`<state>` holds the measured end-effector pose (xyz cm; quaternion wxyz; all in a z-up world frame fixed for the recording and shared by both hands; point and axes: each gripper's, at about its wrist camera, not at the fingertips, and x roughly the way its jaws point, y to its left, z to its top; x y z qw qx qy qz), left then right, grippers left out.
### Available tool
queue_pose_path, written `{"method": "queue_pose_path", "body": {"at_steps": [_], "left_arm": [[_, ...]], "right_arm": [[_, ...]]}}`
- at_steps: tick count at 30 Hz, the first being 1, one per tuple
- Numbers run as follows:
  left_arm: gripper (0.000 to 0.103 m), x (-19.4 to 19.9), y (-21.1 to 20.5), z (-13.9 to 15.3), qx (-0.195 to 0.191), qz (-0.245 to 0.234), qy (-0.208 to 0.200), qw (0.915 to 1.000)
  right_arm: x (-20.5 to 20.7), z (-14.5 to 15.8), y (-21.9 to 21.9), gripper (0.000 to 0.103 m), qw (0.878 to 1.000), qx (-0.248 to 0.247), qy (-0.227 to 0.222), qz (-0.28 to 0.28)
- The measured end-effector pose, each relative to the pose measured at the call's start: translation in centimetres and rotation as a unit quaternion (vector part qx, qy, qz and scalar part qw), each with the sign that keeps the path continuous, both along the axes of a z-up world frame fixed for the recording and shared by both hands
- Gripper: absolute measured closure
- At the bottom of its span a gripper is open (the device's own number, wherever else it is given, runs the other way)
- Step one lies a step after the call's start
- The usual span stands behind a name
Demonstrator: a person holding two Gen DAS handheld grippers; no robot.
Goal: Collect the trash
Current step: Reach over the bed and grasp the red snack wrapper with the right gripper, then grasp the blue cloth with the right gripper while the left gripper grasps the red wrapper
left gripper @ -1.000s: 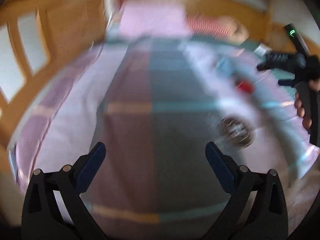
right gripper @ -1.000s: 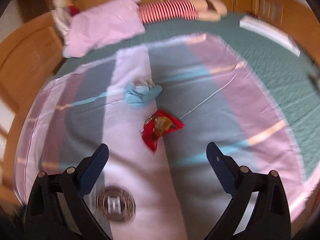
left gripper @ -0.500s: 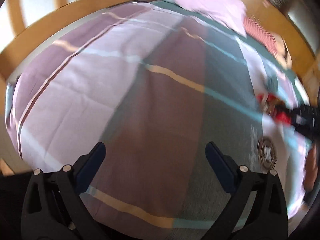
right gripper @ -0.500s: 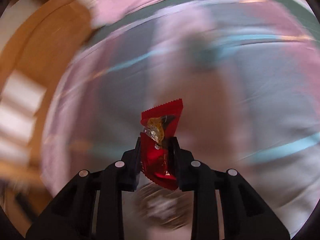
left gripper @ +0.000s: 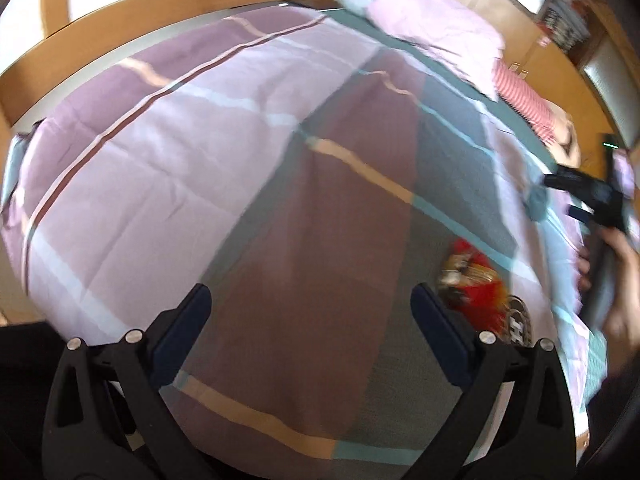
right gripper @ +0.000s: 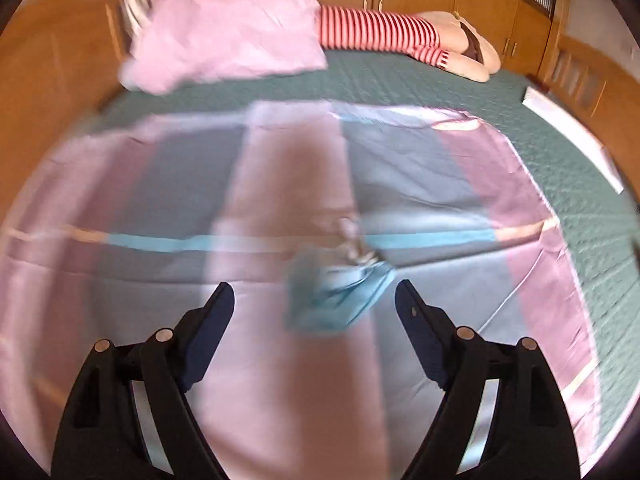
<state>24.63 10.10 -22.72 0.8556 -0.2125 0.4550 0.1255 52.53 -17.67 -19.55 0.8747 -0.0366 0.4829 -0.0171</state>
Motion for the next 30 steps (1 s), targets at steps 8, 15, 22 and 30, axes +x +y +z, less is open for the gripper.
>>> {"method": "queue_pose_path", "body": {"at_steps": [8,15,22,30], "left_arm": [[0.004,0.4,-2.1,0.5,-0.019,-0.062,-0.014,0.9978],[0.004,3.5,-3.4,1.6,-0.098,-0.073,-0.033,0.9919],[0.006,9.3,-10.3,0.3,-0.019,-0.184,0.001,0.9828],[0.051,9.2,-12.7,-1.9,0.067,-0.243,0.018,0.9676]], "right_arm": [[-2.0,-2.1,0.1,0.089,0.999,0.004,0.032,0.022],[-13.1,5.4,-3.1,0.089,0.993,0.096,-0.005,0.074],[-24.2,9.0,-7.3,0.089,0.991,0.112,-0.015,0.071],[-30.9,8.3,-9.0,0.089,0.993,0.112,-0.039,0.012]]}}
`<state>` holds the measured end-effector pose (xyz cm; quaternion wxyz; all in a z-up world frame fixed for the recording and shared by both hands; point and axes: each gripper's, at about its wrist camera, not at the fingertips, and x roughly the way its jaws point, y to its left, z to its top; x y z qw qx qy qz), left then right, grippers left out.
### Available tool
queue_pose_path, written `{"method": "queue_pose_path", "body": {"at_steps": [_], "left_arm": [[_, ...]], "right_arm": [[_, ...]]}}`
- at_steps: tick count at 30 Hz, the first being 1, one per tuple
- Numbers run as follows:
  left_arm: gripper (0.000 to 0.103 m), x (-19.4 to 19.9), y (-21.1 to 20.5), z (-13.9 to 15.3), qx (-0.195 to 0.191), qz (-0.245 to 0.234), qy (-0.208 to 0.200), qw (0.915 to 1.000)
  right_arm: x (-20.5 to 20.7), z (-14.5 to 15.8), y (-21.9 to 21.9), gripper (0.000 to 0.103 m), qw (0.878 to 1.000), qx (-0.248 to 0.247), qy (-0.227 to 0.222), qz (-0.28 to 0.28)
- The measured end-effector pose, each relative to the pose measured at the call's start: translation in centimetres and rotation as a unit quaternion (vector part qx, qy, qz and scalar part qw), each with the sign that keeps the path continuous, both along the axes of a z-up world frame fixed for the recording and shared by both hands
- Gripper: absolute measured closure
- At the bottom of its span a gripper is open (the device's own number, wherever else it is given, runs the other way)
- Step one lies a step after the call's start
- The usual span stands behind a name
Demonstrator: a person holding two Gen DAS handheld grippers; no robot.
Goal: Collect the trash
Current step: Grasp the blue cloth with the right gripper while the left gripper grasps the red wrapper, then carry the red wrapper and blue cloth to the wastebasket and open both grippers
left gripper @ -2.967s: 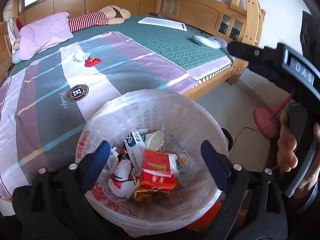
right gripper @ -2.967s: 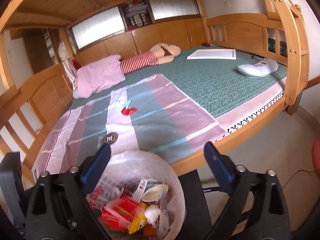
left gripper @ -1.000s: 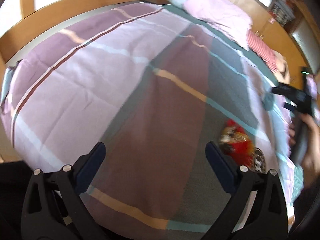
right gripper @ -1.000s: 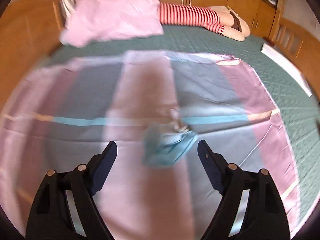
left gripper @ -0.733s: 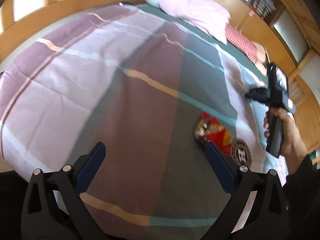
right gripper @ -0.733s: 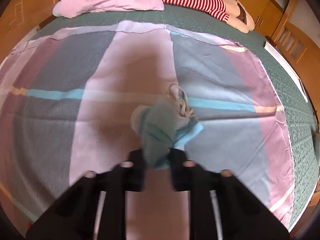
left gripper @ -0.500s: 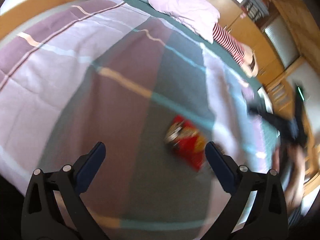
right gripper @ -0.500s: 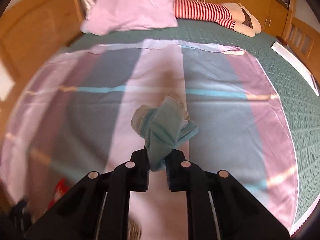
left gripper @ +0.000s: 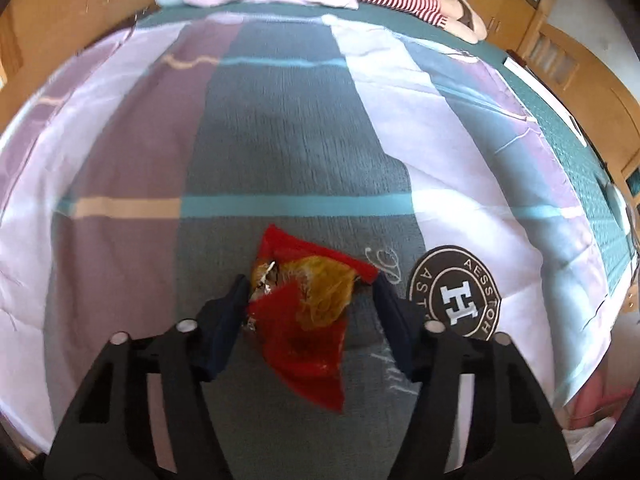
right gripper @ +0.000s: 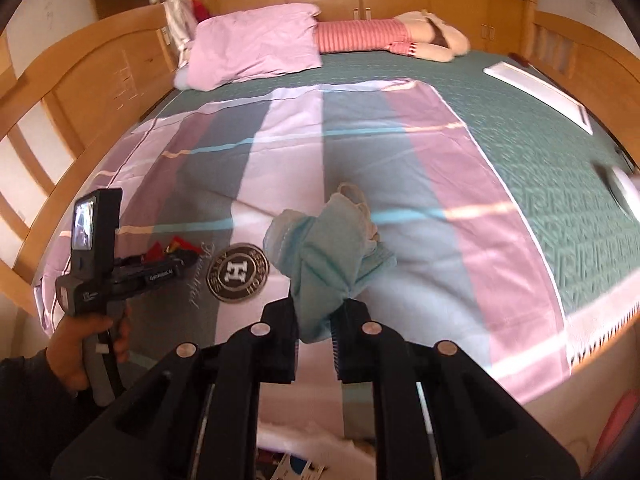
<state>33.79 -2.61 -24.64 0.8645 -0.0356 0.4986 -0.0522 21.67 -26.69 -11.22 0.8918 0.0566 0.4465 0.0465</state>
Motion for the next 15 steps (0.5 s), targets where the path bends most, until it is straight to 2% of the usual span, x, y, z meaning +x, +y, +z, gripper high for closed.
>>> {"method": "queue_pose_path", "body": {"at_steps": [2,6,8,11,15], "left_arm": [[0.066,-0.3,0.3,0.3,0.000,-0.005,-0.010,0.9999],[0.067,-1.6,0.6,0.4,0.000,-0.011,-0.020,0.9997],[0.068,-2.8,1.1,1.1,0.002,-0.013,-0.038,0.9992],[0.068,-5.8,2.2,4.3,0.026,-0.003,-0.094,0.9953],[0.068,-10.7,2.5,9.5,0.016,0.013,-0.146,0.9890]], "right_arm": [[-0.7,-0.4,0.2,0.089,1.000,0.004,-0.002,-0.006],[-2.3,0.3,0.5,0.089,1.000,-0.006,-0.015,-0.009],[-3.0,1.1,0.5,0.089,1.000,0.003,-0.023,-0.011],[-4.7,2.8,0.3,0.089,0.999,0.004,-0.045,-0.013],[-7.1,4.6,0.4,0.089,0.998,0.005,-0.067,-0.012]]}}
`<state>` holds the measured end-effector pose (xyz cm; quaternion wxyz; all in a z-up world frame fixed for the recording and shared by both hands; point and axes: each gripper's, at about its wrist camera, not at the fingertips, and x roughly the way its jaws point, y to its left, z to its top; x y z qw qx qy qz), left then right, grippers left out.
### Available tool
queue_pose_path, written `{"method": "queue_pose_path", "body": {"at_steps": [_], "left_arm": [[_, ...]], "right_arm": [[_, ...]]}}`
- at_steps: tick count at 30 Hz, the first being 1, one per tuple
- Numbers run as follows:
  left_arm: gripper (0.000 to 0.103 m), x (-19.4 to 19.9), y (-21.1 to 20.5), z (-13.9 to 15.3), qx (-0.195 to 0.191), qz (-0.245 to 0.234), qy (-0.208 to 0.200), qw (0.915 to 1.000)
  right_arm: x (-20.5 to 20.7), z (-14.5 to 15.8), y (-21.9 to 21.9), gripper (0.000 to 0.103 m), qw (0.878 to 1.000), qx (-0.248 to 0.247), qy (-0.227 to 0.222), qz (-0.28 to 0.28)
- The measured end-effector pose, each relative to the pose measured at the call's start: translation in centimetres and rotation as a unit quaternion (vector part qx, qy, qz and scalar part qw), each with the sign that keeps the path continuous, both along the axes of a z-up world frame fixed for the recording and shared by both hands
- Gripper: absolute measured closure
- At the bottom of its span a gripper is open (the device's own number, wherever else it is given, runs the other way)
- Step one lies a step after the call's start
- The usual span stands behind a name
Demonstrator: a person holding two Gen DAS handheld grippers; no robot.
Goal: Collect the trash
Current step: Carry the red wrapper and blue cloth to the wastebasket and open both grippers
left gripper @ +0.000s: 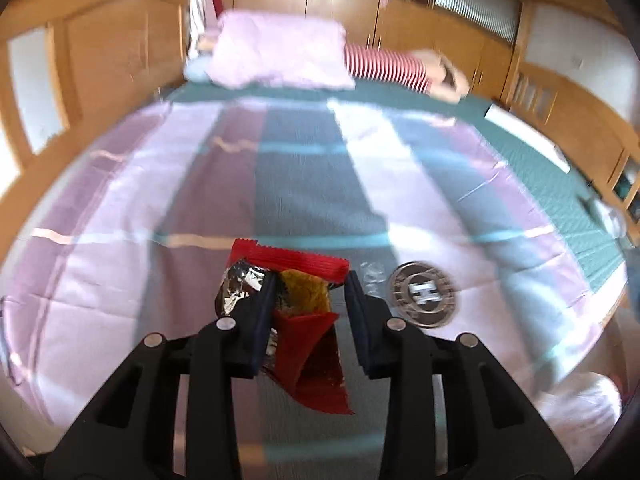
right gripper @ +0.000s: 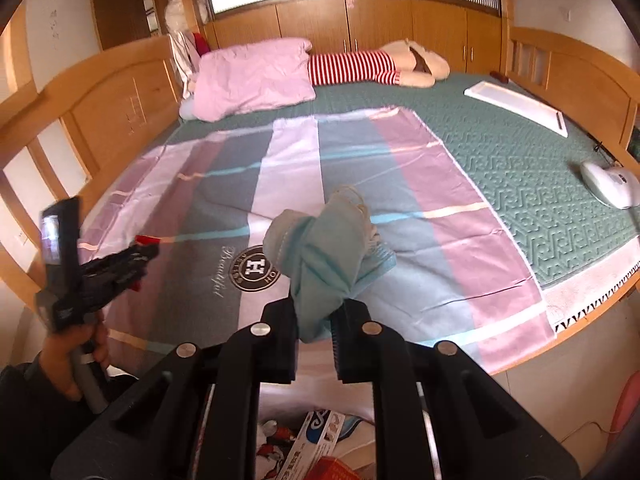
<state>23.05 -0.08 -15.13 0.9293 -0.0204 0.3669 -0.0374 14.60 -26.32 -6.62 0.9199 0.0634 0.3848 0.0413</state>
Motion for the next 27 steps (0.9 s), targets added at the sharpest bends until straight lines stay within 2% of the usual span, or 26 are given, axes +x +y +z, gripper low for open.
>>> {"method": "queue_pose_path", "body": {"at_steps": [8,13,18,27], "left_arm": [[0.068,-10.7,-2.2,10.7,0.025,-0.015,-0.113,0.9932],[0.068,-16.2,-3.5,14.7,0.034,-0.029,-0.158,0.9865],[0.068,-20.4,-4.5,17.1,0.035,-0.047,-0.185,0.9809],[0.068,-24.6,-5.3,18.6,0.029,-0.061,-0.203,0.9769]], "right_arm": [[-5.5,4.2,0.9,0.089,0.999,0.004,-0.049,0.009],[-8.7,6.1,0.8,0.089,0.997,0.007,-0.074,0.005],[-11.8,7.4,0.3,0.089,0.996,0.007,-0.091,-0.002],[-15.7,9.4,-0.8,0.089,0.993,0.021,-0.113,0.003]]}}
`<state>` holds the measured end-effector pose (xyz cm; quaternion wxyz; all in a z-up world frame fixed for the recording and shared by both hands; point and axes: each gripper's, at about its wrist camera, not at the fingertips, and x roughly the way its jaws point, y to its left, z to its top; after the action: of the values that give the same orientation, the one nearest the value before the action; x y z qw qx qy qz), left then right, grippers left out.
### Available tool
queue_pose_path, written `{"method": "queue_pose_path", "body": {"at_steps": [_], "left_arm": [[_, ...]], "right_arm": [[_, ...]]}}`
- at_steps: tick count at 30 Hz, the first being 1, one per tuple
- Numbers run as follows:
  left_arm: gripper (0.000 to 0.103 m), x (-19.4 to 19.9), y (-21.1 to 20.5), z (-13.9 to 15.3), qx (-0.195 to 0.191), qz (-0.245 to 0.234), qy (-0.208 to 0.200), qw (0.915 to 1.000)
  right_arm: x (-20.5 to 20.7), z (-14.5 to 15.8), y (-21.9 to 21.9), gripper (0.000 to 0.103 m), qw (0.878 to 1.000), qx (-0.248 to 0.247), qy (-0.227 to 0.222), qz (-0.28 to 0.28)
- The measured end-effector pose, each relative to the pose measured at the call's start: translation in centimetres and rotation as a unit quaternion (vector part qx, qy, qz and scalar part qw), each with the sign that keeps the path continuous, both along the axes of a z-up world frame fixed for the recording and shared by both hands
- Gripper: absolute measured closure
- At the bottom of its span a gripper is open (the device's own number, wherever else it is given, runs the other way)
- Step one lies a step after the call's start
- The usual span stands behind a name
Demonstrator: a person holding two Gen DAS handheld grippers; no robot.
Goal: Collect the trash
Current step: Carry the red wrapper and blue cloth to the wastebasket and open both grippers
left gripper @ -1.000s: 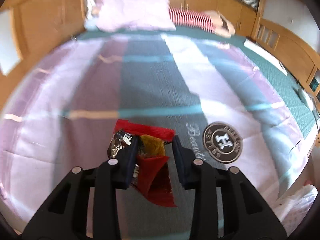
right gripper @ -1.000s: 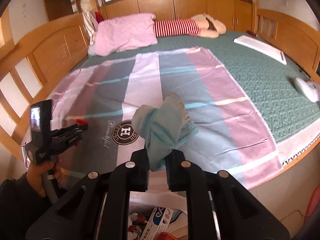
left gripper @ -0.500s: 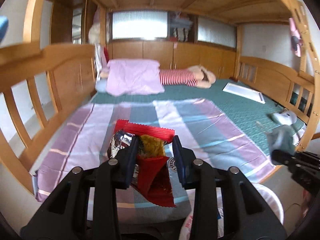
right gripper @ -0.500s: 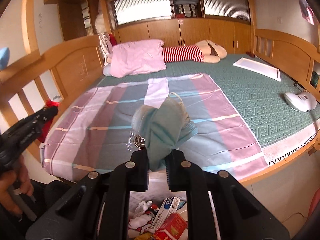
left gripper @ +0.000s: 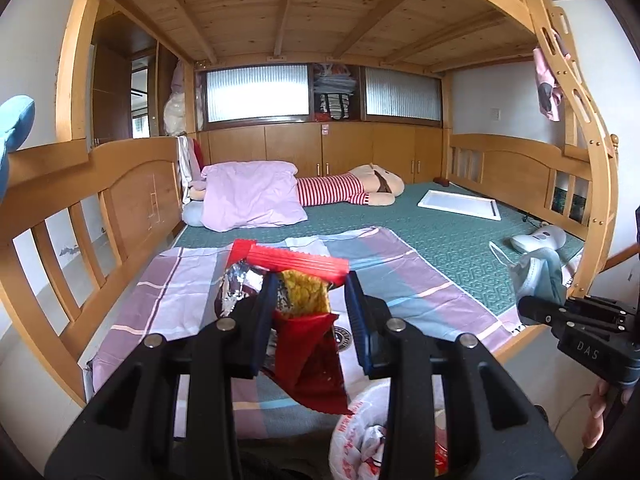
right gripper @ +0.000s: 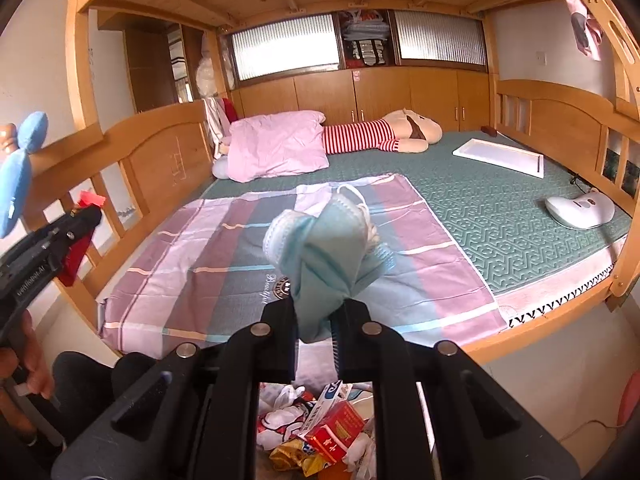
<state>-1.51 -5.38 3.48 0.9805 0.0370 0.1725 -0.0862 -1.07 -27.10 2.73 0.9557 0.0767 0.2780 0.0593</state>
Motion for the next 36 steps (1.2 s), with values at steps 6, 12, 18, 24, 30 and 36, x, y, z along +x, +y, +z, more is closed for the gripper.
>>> {"method": "queue_pose_path", "body": {"at_steps": [6,12,18,24,30,36], "left_arm": [[0.068,-0.8,-1.1,-0.6,0.004,-0.014,0.014,0.9998],[0.068,-1.0,-2.1,-1.6,0.007,-0.032,0.025,0.9992],[0.068,-0.6,-2.2,-2.5,0.002,-0.036,0.038,0.9986],[0.068,-0.1,-2.3,-3.2,-0.001,-0.037,0.051,0.9980],[0.068,0.4,-2.6,-4.0,-0.004,-0.042,0.066,0.9969],[0.068,1.8,-2.8,-5.6,-0.026,-0.070,0.114,0.9907]], "right_arm": [[-0.4,-0.7,-0.2,0.089,1.000,0.008,0.017,0.010],[-0.3,-1.9,0.4,0.089,0.999,0.007,0.038,0.026],[-0.1,-2.7,0.8,0.089,0.998,-0.007,0.052,0.021],[-0.2,-3.0,1.3,0.089,0.998,-0.035,0.056,0.010],[0.1,-3.8,1.7,0.083,0.996,-0.052,0.078,0.006],[-0.6,-3.0,0.5,0.057,0.997,-0.043,0.059,-0.027]]}}
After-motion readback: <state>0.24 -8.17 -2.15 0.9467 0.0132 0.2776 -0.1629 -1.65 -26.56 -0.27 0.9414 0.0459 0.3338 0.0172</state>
